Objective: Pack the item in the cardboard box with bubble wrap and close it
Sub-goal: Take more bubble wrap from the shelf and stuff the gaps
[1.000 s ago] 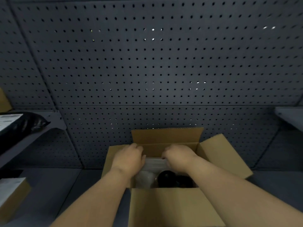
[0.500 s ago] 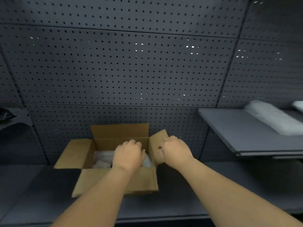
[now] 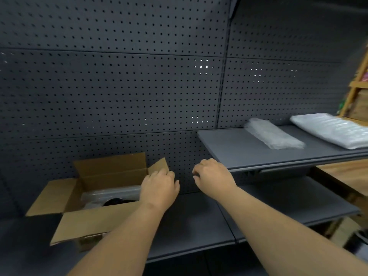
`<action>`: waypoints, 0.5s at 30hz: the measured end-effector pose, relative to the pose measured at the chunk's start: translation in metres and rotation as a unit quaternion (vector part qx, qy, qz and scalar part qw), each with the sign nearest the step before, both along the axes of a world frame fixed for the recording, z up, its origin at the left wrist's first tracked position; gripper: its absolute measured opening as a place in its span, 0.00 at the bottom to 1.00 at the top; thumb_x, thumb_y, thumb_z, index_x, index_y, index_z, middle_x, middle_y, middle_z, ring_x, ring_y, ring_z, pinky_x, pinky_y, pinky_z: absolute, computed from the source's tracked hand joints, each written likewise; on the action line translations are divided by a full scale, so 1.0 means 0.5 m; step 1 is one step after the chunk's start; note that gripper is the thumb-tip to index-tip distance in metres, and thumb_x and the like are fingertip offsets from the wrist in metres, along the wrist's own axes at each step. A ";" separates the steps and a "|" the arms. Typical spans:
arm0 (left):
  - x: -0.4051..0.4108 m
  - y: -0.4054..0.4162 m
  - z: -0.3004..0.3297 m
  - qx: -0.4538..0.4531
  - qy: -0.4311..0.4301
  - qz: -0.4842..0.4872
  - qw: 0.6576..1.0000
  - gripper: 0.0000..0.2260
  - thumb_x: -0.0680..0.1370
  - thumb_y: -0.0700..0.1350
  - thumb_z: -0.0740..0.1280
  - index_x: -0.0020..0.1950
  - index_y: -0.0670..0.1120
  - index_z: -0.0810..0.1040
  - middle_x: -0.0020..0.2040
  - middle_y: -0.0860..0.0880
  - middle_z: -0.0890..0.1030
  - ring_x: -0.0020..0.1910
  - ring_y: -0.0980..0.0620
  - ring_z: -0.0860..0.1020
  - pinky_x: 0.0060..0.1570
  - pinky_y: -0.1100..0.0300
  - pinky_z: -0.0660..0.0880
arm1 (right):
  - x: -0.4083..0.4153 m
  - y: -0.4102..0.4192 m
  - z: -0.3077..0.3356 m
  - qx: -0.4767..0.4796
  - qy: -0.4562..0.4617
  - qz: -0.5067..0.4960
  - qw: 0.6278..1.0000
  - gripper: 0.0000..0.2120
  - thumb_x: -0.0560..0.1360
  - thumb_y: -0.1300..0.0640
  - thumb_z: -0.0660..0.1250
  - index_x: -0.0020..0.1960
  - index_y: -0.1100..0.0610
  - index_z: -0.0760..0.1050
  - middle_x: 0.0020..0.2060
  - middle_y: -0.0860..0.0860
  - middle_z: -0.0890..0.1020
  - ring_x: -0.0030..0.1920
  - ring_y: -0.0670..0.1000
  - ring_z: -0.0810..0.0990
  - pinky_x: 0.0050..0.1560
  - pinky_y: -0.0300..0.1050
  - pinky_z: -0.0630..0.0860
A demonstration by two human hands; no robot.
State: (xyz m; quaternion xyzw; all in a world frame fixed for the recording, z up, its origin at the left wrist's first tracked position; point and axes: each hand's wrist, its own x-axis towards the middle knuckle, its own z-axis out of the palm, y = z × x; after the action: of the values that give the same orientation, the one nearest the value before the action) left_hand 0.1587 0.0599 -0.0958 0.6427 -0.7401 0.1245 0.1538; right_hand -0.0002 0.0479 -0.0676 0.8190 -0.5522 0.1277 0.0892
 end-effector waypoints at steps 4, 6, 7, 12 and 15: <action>-0.016 -0.002 0.021 -0.012 0.000 -0.023 1.000 0.15 0.81 0.53 0.55 0.55 0.47 0.77 0.53 0.49 0.79 0.53 0.49 0.77 0.49 0.55 0.73 | -0.022 0.017 0.022 -0.003 -0.011 -0.032 0.999 0.15 0.80 0.53 0.58 0.62 0.56 0.76 0.59 0.53 0.78 0.61 0.55 0.73 0.58 0.48 0.71; -0.024 -0.003 0.032 -0.021 0.001 -0.037 0.999 0.15 0.81 0.53 0.55 0.56 0.47 0.76 0.54 0.48 0.79 0.53 0.49 0.77 0.49 0.55 0.73 | -0.033 0.024 0.031 -0.002 -0.009 -0.050 0.999 0.15 0.80 0.53 0.58 0.62 0.55 0.76 0.59 0.53 0.78 0.60 0.55 0.73 0.59 0.48 0.72; -0.028 -0.003 0.038 -0.025 0.003 -0.044 0.999 0.15 0.81 0.53 0.55 0.56 0.47 0.76 0.54 0.48 0.78 0.53 0.49 0.77 0.49 0.55 0.73 | -0.039 0.027 0.036 -0.001 -0.008 -0.060 0.998 0.15 0.80 0.53 0.58 0.62 0.55 0.76 0.58 0.53 0.78 0.60 0.55 0.73 0.59 0.48 0.72; -0.064 -0.014 0.068 -0.040 0.010 -0.075 0.996 0.15 0.81 0.53 0.55 0.57 0.46 0.76 0.55 0.47 0.78 0.53 0.48 0.77 0.47 0.54 0.73 | -0.084 0.038 0.057 -0.012 -0.008 -0.108 0.994 0.15 0.80 0.53 0.57 0.62 0.56 0.76 0.58 0.54 0.77 0.60 0.56 0.73 0.58 0.49 0.72; -0.101 -0.028 0.084 -0.041 0.009 -0.092 0.995 0.16 0.81 0.53 0.55 0.60 0.46 0.75 0.57 0.47 0.78 0.54 0.47 0.76 0.49 0.54 0.72 | -0.122 0.031 0.064 -0.017 -0.006 -0.131 0.991 0.15 0.81 0.54 0.56 0.62 0.57 0.76 0.58 0.54 0.77 0.60 0.56 0.72 0.59 0.49 0.73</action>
State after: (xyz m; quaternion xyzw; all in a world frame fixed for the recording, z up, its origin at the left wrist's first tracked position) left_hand 0.1081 0.0460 -0.0536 0.5662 -0.7889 0.1341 0.1974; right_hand -0.0610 0.0633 -0.0357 0.7371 -0.6531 0.1294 0.1155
